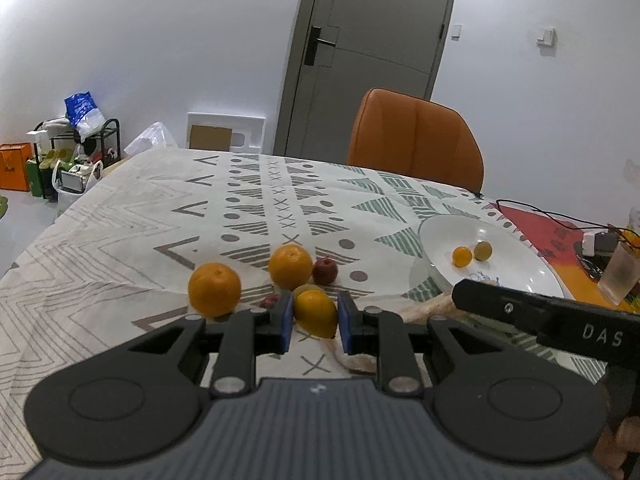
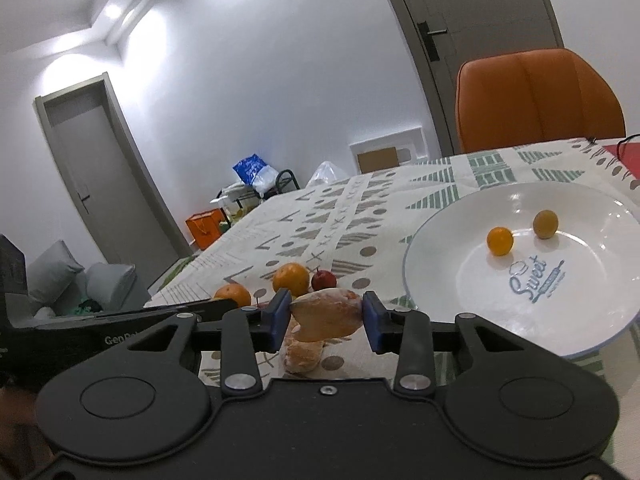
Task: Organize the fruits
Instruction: 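Carry both items into the white bowl and open both tools to release them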
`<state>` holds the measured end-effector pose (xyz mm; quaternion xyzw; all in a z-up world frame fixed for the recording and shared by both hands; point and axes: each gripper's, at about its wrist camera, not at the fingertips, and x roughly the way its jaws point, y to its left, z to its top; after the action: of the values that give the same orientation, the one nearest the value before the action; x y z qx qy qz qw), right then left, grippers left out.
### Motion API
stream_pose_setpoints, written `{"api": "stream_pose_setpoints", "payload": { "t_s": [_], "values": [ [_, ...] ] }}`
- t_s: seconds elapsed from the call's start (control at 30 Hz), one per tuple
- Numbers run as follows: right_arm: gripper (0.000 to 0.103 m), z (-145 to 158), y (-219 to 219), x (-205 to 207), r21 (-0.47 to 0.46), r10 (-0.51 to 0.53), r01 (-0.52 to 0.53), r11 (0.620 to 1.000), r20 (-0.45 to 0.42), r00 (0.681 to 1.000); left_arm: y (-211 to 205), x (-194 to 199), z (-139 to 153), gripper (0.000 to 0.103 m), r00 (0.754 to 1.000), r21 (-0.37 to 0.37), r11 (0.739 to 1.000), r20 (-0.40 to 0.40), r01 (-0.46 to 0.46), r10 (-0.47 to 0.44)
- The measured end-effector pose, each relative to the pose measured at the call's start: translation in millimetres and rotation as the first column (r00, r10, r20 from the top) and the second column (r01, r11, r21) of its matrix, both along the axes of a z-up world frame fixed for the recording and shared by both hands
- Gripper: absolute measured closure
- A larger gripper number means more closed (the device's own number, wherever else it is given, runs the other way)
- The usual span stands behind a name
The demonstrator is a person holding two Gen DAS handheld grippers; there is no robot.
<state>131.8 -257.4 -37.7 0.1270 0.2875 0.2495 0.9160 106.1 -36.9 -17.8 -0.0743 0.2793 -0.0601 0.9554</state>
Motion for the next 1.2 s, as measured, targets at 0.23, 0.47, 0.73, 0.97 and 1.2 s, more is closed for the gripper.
{"api": "stream_pose_setpoints", "payload": {
  "t_s": [0.23, 0.47, 0.73, 0.97, 1.2],
  "values": [
    [0.067, 8.5, -19.8, -2.0, 0.019, -0.049, 0.048, 0.999, 0.031, 0.998, -15.7, 2.9, 4.6, 0.081, 0.999, 0.011, 0.999, 0.014, 0.032, -0.032],
    [0.067, 8.2, -43.1, -2.1, 0.024, -0.115, 0.114, 0.993, 0.037, 0.993, -35.7, 7.6, 7.8, 0.081, 0.997, 0.023, 0.997, 0.020, 0.072, -0.072],
    [0.067, 2.6, -69.0, -5.6, 0.025, -0.180, 0.179, 0.984, 0.036, 0.983, -57.9, 13.2, 9.5, 0.081, 0.994, 0.040, 0.993, 0.021, 0.110, -0.111],
    [0.066, -2.0, -90.3, -8.1, 0.015, -0.231, 0.230, 0.973, 0.032, 0.972, -74.2, 17.4, 8.9, 0.081, 0.990, 0.053, 0.989, 0.018, 0.137, -0.138],
    [0.059, -5.7, -105.0, -9.0, -0.024, -0.306, 0.307, 0.951, 0.039, 0.951, -92.7, 24.9, 7.0, 0.081, 0.986, 0.069, 0.984, 0.010, 0.167, -0.168]
  ]
}}
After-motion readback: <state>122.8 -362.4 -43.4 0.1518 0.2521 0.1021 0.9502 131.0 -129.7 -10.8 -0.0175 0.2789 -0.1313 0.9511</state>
